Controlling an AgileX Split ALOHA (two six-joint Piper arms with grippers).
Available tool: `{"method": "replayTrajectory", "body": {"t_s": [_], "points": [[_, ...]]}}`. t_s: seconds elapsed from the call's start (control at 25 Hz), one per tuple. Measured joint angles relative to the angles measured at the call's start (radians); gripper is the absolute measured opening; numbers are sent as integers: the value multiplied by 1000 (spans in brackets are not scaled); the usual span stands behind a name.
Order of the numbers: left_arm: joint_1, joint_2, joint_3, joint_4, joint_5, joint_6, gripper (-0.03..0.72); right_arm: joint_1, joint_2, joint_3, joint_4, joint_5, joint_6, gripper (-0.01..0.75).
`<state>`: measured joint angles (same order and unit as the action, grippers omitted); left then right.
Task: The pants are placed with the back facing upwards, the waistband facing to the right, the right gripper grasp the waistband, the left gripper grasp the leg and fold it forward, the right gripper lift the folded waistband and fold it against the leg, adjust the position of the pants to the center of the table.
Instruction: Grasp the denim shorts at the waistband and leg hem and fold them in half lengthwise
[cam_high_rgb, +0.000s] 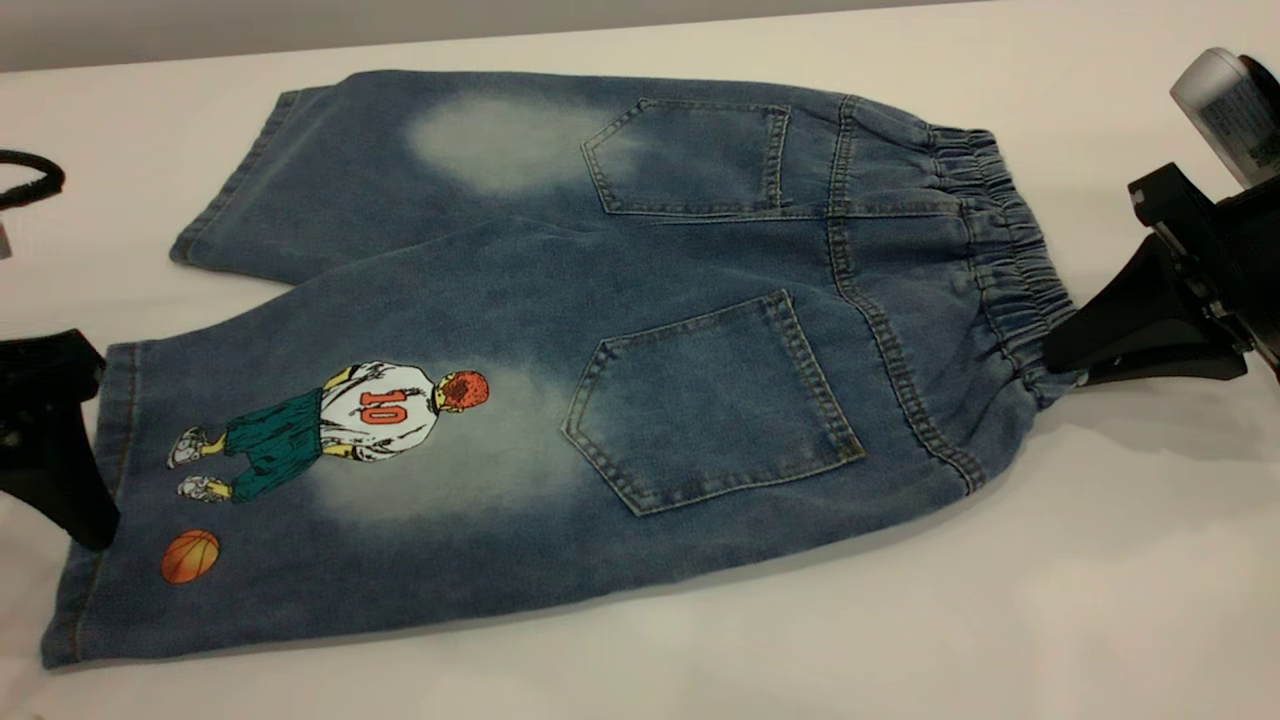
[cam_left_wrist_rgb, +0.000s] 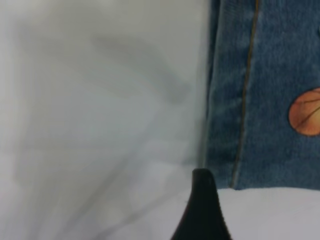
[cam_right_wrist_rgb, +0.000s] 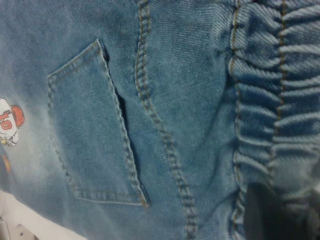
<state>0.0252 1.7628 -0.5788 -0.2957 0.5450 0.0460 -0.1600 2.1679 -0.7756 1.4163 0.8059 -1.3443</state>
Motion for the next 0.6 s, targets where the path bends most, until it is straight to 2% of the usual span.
{"method": "replayTrajectory", "body": {"t_s": [0.12,0.36,0.6], "points": [[-6,28,1,-3,-6,0,507,0,0,0,0,-1,-1,29],[-68,95,1,1,-60,1,507,0,0,0,0,-2,-1,29],[-73,102,1,7,-61,1,507,0,0,0,-2,-2,-1,29]]}}
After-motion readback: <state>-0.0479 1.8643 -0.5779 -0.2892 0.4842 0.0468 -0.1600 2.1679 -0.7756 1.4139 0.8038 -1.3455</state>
